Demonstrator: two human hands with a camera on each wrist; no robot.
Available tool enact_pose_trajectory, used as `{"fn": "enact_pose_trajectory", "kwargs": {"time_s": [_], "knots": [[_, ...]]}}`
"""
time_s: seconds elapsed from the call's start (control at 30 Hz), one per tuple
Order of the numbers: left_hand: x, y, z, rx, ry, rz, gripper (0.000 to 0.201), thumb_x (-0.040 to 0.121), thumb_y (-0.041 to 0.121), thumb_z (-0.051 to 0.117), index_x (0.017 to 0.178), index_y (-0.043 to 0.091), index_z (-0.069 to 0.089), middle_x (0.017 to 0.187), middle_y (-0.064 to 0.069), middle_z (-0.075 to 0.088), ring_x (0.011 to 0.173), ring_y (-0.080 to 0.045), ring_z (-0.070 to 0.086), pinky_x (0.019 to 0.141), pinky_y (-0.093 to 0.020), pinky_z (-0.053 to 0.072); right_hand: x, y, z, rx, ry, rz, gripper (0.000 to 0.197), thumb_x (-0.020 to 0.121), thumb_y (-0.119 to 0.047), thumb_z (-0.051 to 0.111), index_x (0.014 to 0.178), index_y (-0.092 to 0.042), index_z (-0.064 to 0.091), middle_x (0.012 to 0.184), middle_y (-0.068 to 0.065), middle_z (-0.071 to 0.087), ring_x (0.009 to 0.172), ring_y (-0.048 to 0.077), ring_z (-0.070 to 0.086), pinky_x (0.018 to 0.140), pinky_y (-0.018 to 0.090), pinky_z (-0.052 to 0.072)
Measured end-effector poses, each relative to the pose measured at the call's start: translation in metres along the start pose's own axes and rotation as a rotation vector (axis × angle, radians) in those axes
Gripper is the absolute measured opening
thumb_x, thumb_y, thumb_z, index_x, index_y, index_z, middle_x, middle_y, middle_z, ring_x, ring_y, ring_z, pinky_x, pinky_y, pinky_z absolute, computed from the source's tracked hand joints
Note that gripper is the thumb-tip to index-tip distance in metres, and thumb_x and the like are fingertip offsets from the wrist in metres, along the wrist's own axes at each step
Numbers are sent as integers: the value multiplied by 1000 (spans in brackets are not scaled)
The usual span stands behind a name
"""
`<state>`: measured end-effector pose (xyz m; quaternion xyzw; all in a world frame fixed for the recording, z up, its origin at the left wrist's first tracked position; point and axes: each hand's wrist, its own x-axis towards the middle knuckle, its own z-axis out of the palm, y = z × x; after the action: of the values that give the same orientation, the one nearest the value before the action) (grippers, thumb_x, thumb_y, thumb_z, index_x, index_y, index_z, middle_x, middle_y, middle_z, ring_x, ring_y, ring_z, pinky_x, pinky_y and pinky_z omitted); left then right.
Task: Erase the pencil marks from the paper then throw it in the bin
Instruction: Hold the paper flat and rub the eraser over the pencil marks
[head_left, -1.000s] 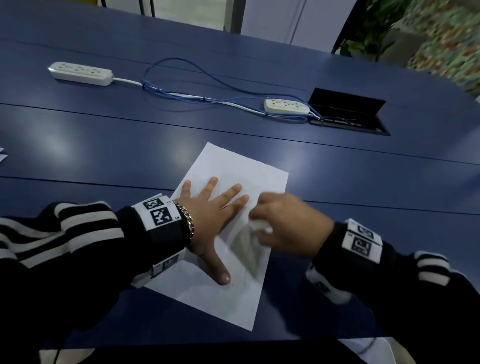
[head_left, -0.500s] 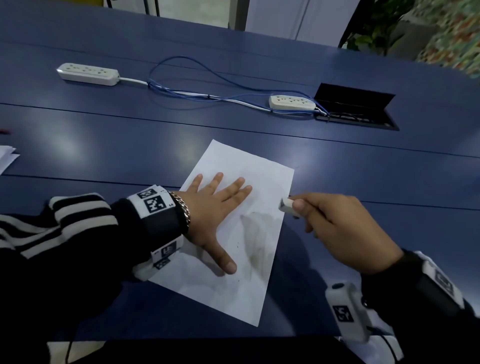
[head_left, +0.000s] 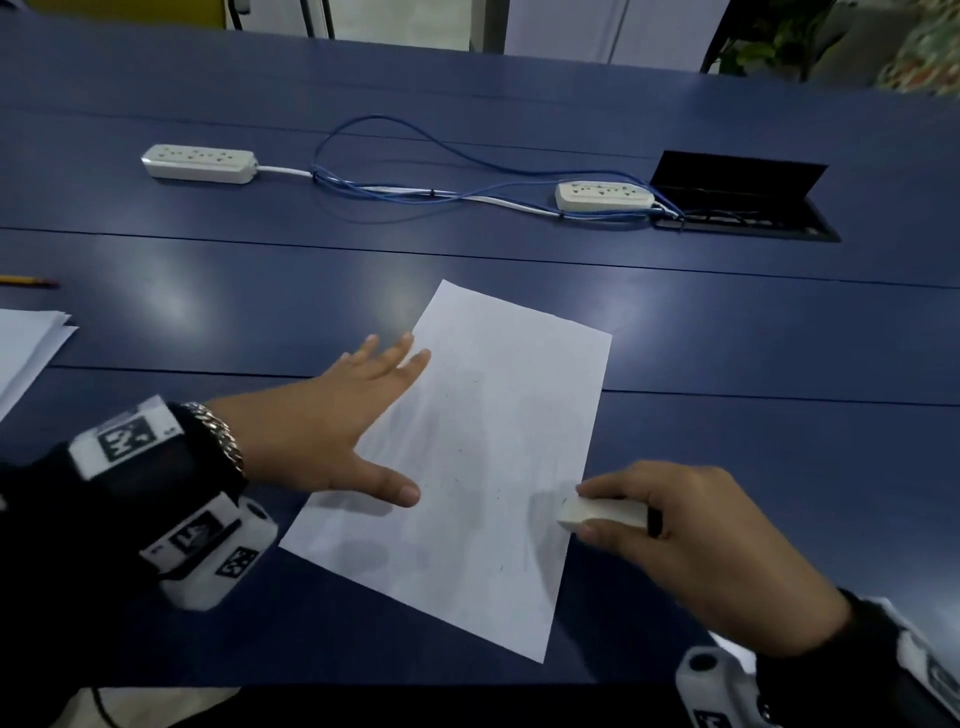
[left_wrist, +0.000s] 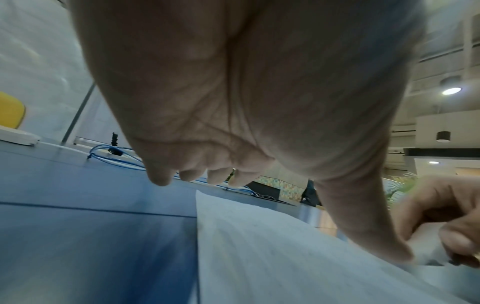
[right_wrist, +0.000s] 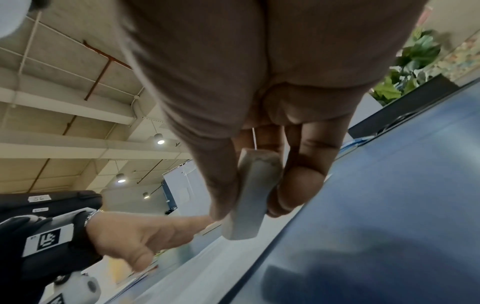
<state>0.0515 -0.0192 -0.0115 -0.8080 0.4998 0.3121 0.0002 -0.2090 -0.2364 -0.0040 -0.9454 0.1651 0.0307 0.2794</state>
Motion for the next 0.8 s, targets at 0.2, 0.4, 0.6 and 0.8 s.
{"fn": "enact_pose_trajectory", "kwargs": {"time_s": [0.2, 0.4, 0.6, 0.8], "knots": [[35, 58, 13, 134, 24, 150, 138, 71, 89, 66, 163, 38, -24, 167, 15, -36, 157, -17, -30, 130, -41, -10, 47, 6, -17, -155, -45, -57, 40, 82, -48, 77, 119, -33, 71, 99, -19, 68, 80, -6, 50, 73, 2, 34], [70, 70, 21, 261, -45, 58, 161, 53, 97, 71, 161, 34, -29, 169, 10, -37, 158, -31, -28, 129, -59, -7, 95, 16, -24, -305, -23, -71, 39, 86, -40, 71, 122, -28, 69, 115, -7, 72, 109, 15, 62, 89, 20, 42], [74, 75, 19, 282, -82, 5, 159, 49, 96, 74, 155, 48, -34, 166, 9, -42, 156, -43, -30, 125, -70, -6, 77, 12, -12, -386, -73, -150, 32, 85, -47, 63, 105, -25, 73, 94, -3, 70, 89, 19, 64, 80, 34, 52], [76, 81, 17, 291, -97, -19, 160, 45, 95, 77, 151, 55, -36, 165, 9, -43, 154, -48, -29, 123, -74, -2, 86, 19, -21, -397, -78, -146, 40, 81, -55, 52, 98, -26, 73, 86, -4, 66, 83, 20, 62, 74, 38, 53]]}}
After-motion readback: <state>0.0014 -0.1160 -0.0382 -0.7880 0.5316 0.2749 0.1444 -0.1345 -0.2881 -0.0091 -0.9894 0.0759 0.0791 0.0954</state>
